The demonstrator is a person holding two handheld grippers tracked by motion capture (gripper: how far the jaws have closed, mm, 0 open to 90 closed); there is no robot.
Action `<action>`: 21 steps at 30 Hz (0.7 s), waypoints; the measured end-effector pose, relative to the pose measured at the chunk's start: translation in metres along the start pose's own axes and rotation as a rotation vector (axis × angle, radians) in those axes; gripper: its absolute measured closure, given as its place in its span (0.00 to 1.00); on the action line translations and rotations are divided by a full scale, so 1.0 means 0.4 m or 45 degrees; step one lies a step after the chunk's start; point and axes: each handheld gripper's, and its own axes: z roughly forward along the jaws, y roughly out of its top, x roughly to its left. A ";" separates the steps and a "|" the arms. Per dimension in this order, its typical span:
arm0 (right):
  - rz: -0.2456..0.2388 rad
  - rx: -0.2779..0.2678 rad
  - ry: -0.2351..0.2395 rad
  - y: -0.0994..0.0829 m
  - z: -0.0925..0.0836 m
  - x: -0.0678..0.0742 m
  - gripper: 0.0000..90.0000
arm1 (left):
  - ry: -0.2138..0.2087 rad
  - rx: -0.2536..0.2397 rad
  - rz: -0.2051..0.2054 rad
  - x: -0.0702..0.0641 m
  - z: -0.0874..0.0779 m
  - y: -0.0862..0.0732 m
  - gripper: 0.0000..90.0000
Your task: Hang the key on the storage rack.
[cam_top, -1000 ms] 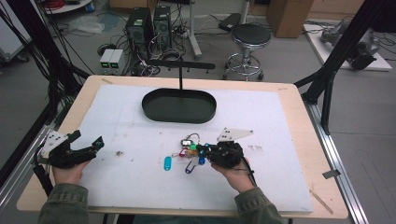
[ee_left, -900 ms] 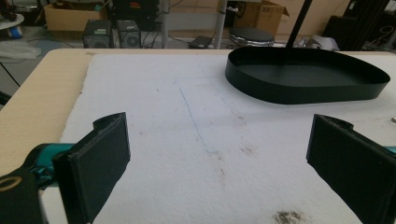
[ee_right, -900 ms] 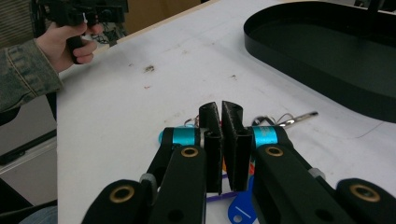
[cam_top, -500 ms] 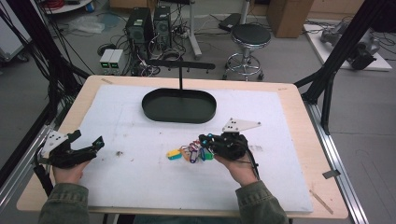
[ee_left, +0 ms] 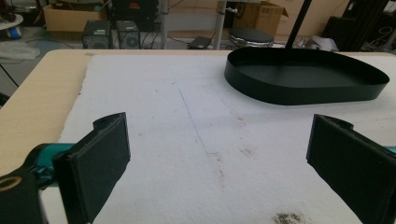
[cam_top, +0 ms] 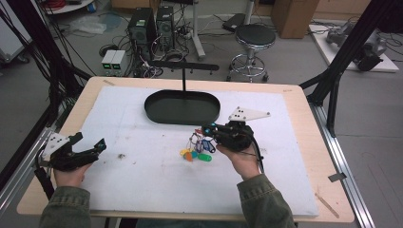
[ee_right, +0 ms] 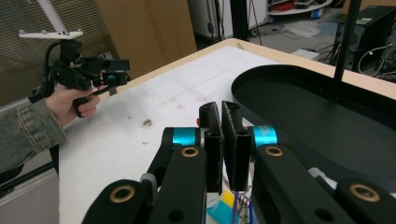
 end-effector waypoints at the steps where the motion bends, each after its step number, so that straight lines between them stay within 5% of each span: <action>1: -0.010 -0.004 -0.009 0.005 0.001 0.000 0.98 | 0.000 0.000 0.000 0.000 0.000 0.000 0.07; 21: -0.029 -0.036 0.032 0.126 0.032 -0.005 0.98 | -0.002 -0.001 0.001 0.000 0.001 0.000 0.07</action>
